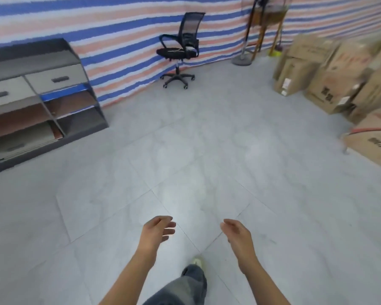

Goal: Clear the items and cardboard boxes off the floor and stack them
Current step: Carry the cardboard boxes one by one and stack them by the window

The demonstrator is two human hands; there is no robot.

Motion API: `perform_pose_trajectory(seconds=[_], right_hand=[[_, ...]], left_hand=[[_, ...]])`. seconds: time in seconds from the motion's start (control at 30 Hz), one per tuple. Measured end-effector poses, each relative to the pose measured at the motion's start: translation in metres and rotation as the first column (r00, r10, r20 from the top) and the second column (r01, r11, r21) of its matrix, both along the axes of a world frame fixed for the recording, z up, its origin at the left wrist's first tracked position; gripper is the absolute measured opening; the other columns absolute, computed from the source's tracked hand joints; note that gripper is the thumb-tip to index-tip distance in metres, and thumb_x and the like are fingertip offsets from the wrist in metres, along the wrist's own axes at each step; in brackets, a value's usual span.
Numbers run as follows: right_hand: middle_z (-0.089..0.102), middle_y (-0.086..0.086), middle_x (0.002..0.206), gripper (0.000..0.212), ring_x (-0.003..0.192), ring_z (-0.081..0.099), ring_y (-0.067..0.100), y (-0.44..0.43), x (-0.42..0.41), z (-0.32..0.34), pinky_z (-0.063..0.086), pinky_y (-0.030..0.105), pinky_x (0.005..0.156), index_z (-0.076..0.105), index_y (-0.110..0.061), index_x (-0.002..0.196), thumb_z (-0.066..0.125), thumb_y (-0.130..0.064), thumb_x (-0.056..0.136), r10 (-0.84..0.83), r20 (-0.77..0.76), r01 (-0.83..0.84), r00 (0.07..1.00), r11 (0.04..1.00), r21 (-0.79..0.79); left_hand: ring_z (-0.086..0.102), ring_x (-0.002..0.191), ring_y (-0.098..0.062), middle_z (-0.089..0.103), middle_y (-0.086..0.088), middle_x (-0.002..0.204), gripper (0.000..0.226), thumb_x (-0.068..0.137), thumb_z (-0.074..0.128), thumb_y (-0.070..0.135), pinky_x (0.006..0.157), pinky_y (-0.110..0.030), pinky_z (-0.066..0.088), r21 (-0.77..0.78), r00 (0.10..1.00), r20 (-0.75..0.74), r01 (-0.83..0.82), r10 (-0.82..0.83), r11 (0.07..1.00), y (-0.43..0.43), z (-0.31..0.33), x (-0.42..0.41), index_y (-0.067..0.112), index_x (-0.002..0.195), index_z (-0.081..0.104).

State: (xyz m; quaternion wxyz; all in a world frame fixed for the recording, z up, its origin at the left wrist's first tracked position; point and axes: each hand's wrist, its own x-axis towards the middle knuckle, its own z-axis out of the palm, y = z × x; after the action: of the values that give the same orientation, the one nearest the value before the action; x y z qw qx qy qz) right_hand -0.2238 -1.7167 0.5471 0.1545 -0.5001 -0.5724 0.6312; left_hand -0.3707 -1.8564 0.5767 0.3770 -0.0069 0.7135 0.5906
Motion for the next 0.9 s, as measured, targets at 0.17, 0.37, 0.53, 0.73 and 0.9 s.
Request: perform_pose_trajectory(seconds=[0.17,0.37,0.53,0.73,0.9], right_hand=[[0.06,-0.002,0.099,0.016,0.088,0.055,0.007,0.082,-0.012,0.02,0.044,0.017,0.072,0.058,-0.016,0.106,0.06,-0.016,0.089,-0.147,-0.021,0.149,0.989,0.985,0.087],[0.059,-0.008,0.1,0.017,0.093,0.054,0.004,0.135,0.003,0.028,0.043,0.03,0.088,0.058,-0.019,0.107,0.058,-0.016,0.091,-0.387,-0.052,0.39,0.92,0.92,0.039],[0.06,-0.004,0.099,0.018,0.097,0.055,0.01,0.154,0.034,0.008,0.043,0.033,0.093,0.058,-0.02,0.108,0.057,-0.015,0.091,-0.557,-0.006,0.557,0.83,0.83,-0.023],[0.062,0.002,0.096,0.022,0.088,0.056,0.011,0.237,0.074,0.006,0.044,0.02,0.072,0.057,-0.016,0.109,0.058,-0.008,0.088,-0.647,-0.031,0.647,0.762,0.762,-0.017],[0.061,-0.002,0.095,0.022,0.09,0.056,0.012,0.336,0.103,0.016,0.043,0.019,0.07,0.059,-0.018,0.103,0.057,-0.003,0.087,-0.673,-0.102,0.677,0.733,0.736,0.013]], left_hand=[[0.061,0.077,-0.023,0.067,-0.009,0.087,0.013,0.092,0.053,0.011,0.071,-0.029,0.045,0.078,0.994,0.005,0.107,-0.108,0.991,0.107,0.01,-0.049,0.008,0.087,0.064],[0.061,0.075,-0.021,0.067,-0.008,0.086,0.012,0.092,0.053,0.011,0.069,-0.026,0.045,0.062,0.941,0.031,0.335,-0.338,0.94,0.212,0.01,-0.043,0.006,0.093,0.064],[0.063,0.077,-0.023,0.068,-0.01,0.087,0.011,0.092,0.054,0.01,0.067,-0.026,0.046,0.019,0.826,0.081,0.559,-0.558,0.829,0.275,-0.005,-0.006,0.005,0.092,0.064],[0.062,0.077,-0.024,0.068,-0.011,0.088,0.012,0.092,0.054,0.009,0.069,-0.027,0.046,0.007,0.78,0.04,0.625,-0.625,0.781,0.369,0.0,0.019,0.008,0.088,0.065],[0.061,0.075,-0.023,0.067,-0.011,0.086,0.012,0.092,0.053,0.007,0.07,-0.029,0.045,0.028,0.785,-0.032,0.619,-0.619,0.785,0.464,0.016,0.041,0.007,0.087,0.065]])
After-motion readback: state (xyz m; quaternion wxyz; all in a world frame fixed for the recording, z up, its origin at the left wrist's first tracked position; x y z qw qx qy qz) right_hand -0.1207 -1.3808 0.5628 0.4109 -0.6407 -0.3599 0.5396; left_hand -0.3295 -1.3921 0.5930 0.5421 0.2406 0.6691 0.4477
